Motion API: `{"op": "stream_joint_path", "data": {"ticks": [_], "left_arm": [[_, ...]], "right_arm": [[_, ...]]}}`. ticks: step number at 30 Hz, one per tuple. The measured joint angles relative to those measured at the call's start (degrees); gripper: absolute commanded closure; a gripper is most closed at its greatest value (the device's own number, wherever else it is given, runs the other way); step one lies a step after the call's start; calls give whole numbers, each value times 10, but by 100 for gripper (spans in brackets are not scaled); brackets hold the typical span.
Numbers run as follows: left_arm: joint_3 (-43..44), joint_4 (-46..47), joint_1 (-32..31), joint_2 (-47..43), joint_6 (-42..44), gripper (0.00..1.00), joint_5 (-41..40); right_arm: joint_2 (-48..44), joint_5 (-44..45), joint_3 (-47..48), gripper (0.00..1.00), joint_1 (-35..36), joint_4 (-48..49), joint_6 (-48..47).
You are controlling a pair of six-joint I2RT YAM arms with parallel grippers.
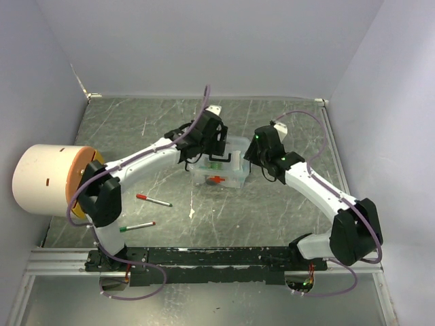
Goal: Organize the medicine kit
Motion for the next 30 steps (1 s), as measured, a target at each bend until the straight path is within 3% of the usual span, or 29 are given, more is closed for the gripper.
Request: {"op": "stream_joint_path", "data": {"ticks": [6,15,23,30], "left_arm": [[-30,11,53,-78,-24,6,20],[-199,92,169,-219,-111,1,34],[-322,157,234,-247,-191,0,98],[-408,312,290,-217,-272,5,225]], "right_arm": [[-5,6,27,48,5,-29,-28],[37,39,134,40,82,-46,-82],[158,61,250,39,160,-70,-130],[259,66,324,40,199,-111,-174]]}}
